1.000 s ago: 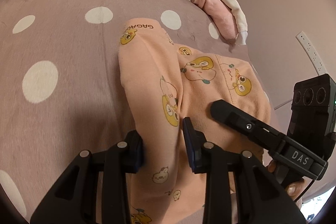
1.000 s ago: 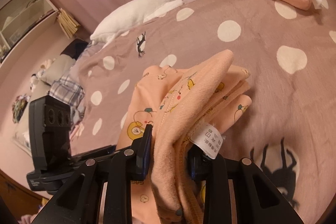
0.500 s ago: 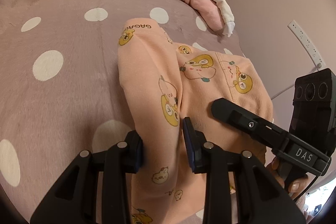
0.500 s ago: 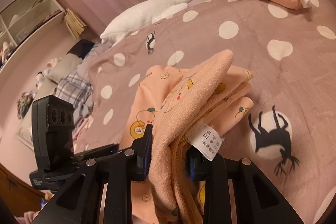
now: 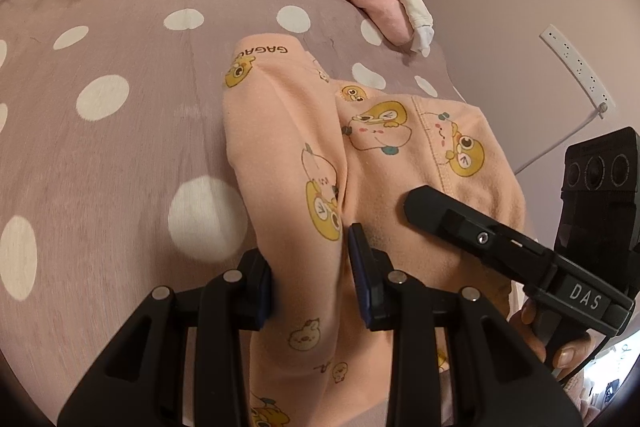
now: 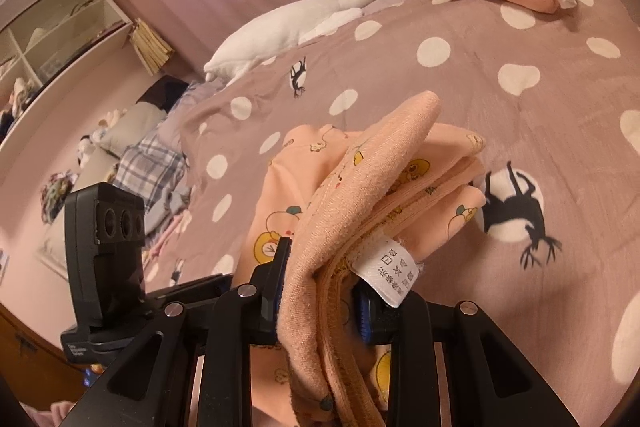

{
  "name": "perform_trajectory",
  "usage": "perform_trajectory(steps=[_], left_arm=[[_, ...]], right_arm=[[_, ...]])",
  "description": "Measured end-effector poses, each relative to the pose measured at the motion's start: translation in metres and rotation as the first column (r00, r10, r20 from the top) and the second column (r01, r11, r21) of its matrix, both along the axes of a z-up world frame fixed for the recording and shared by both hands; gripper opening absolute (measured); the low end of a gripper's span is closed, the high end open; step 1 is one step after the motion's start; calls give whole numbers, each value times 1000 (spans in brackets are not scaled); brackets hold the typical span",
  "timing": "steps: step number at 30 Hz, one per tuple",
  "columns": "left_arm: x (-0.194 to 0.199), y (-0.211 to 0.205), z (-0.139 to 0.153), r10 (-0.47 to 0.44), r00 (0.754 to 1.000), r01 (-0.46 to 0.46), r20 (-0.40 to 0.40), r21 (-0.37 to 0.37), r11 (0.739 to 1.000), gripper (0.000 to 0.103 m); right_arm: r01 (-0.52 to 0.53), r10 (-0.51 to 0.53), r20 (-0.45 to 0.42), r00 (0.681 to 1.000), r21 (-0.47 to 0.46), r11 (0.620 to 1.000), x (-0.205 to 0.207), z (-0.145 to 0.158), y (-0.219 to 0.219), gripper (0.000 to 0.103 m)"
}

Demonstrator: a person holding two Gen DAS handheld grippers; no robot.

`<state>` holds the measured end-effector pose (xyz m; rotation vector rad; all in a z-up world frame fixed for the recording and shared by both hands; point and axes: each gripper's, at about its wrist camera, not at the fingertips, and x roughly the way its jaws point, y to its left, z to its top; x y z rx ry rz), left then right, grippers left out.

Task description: Fold small clothes

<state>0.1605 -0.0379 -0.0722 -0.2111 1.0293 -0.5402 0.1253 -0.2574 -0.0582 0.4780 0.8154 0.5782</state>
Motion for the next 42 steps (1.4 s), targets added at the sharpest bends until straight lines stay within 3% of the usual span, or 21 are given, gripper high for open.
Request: perform_trajectory(steps=[20,42], left_arm=[[-51,28,17,30,999,-31,36,13,999,31],[-74,78,30,123,990,-123,64,-1,992,31]], right_arm=[[-25,25,46,999,6,1000,-45,11,18,29],[-128,131,92,987,-39,991,-51,29,69,29]])
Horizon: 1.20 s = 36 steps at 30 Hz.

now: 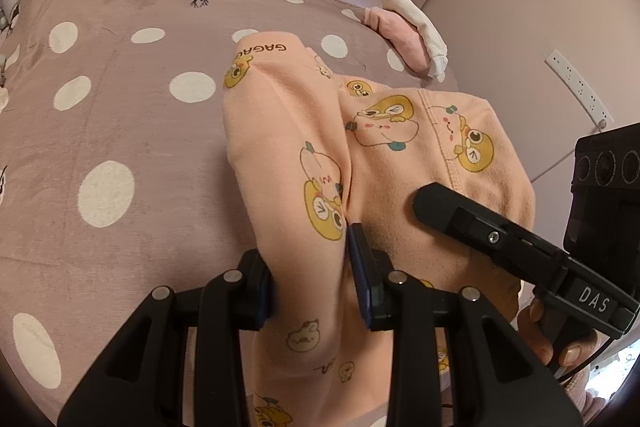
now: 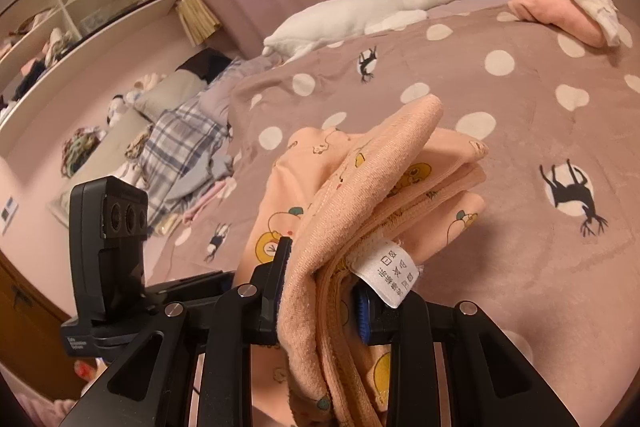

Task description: Fold small clothes

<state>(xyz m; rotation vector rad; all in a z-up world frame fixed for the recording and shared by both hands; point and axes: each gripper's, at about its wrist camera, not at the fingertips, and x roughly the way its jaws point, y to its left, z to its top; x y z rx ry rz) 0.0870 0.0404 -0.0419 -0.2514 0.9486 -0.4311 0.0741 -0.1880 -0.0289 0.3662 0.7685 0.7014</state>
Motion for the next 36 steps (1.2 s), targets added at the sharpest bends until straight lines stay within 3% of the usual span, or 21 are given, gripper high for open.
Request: perform_trajectory(steps=[18,36], left_arm=[[1,28,8,64,998,-64,15,-10,998,32],[18,36,-6,100,995,-101,-23,-18,995,32]], right_arm=[[-69,69,28,997,-8,998,10,6,28,29],[-88,88,-2,996,-17,996,21,-2,45,29]])
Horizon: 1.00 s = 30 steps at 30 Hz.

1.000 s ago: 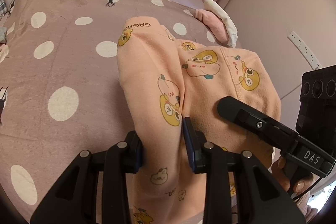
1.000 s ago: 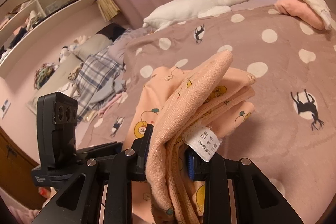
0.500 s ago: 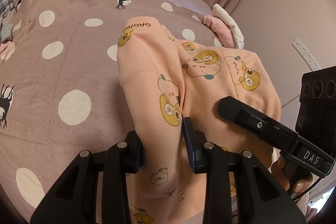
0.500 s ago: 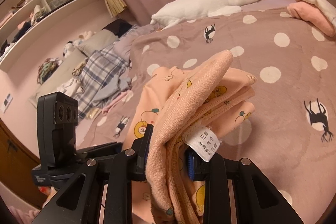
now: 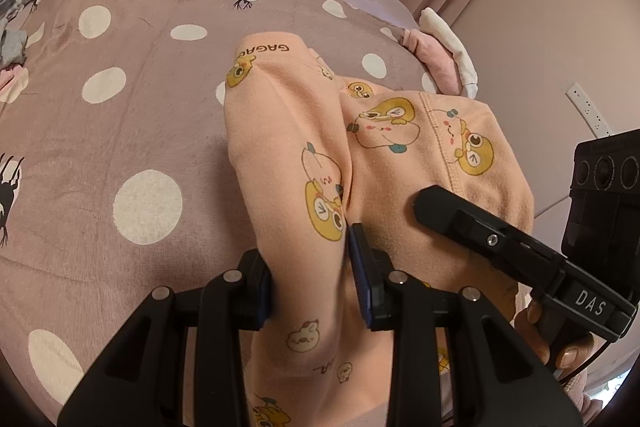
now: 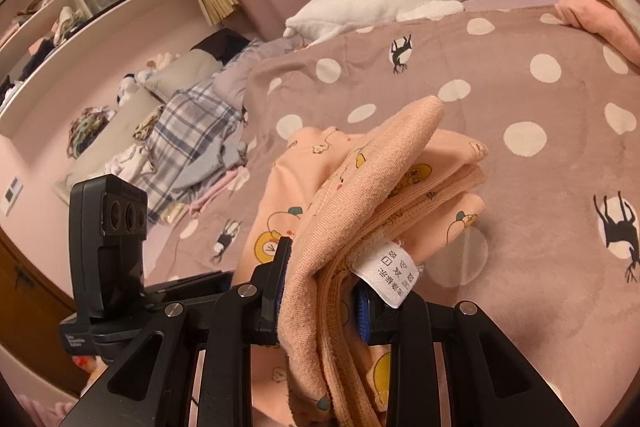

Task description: Fold small clothes

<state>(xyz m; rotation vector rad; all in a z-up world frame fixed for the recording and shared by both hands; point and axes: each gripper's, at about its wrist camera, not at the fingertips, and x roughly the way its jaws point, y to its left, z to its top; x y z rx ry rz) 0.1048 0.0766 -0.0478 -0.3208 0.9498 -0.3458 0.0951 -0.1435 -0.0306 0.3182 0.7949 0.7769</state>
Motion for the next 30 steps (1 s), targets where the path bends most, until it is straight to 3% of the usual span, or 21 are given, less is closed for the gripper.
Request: perform_trajectory(steps=[30], left_arm=[[28,0,-29,23,996,-23,-81,5,1000,32]], right_arm=[[-8,6,-67,998,-40,999,25,-22,19,29]])
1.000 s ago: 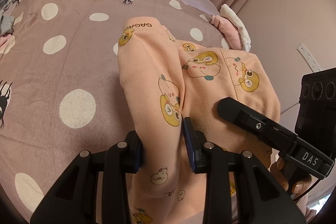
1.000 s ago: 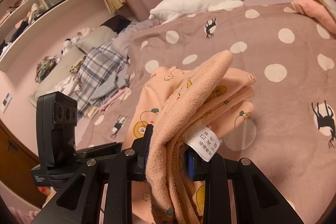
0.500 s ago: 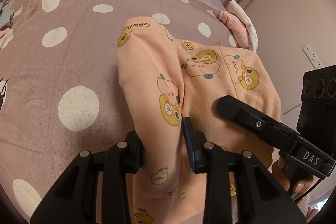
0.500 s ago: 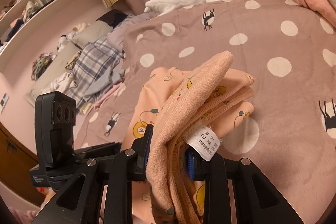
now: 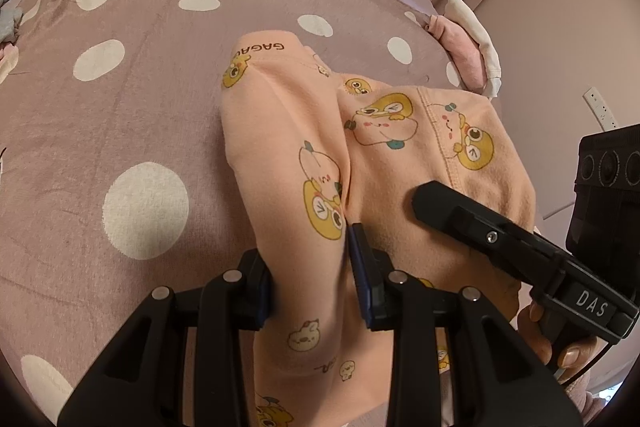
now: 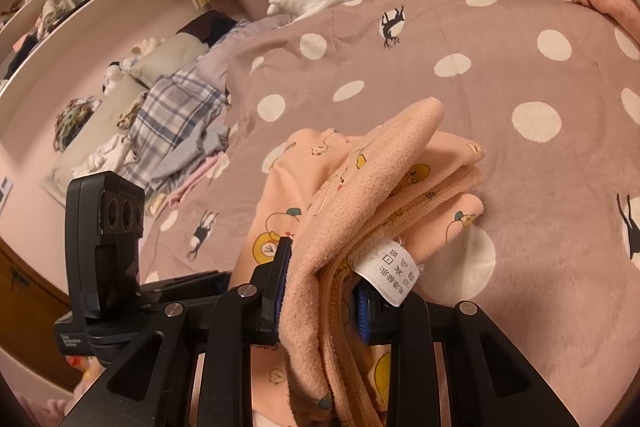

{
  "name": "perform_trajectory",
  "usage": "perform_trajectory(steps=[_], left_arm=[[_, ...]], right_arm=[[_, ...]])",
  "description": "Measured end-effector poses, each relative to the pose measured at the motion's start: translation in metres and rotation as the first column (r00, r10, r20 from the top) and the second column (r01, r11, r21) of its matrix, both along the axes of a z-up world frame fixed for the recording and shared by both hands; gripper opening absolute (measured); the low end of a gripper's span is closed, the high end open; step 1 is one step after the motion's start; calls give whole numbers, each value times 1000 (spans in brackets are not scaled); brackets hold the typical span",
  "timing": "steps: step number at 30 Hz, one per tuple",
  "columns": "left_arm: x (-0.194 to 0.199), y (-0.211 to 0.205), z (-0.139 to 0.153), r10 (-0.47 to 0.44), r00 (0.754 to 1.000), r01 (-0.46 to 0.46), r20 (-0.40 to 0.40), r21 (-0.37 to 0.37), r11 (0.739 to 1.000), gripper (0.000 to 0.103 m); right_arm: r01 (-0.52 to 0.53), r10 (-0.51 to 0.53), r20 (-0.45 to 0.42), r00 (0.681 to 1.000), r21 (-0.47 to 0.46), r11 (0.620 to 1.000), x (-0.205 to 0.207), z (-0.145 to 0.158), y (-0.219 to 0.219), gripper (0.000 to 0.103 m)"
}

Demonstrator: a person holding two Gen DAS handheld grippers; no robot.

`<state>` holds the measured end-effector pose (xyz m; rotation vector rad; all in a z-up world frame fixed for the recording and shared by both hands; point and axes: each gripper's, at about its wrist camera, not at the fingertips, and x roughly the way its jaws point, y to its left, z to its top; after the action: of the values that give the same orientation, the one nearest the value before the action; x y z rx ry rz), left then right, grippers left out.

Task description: Fold small clothes

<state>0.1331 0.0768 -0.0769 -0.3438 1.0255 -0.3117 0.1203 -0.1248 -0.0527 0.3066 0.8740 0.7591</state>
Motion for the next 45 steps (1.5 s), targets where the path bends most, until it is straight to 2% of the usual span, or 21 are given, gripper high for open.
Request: perform_trajectory(steps=[45], left_arm=[[23,-11,-19,10,999,-9,-50,23,1000,32]], right_arm=[[20,-20,-59,998,-6,1000,22,-20,-2,29]])
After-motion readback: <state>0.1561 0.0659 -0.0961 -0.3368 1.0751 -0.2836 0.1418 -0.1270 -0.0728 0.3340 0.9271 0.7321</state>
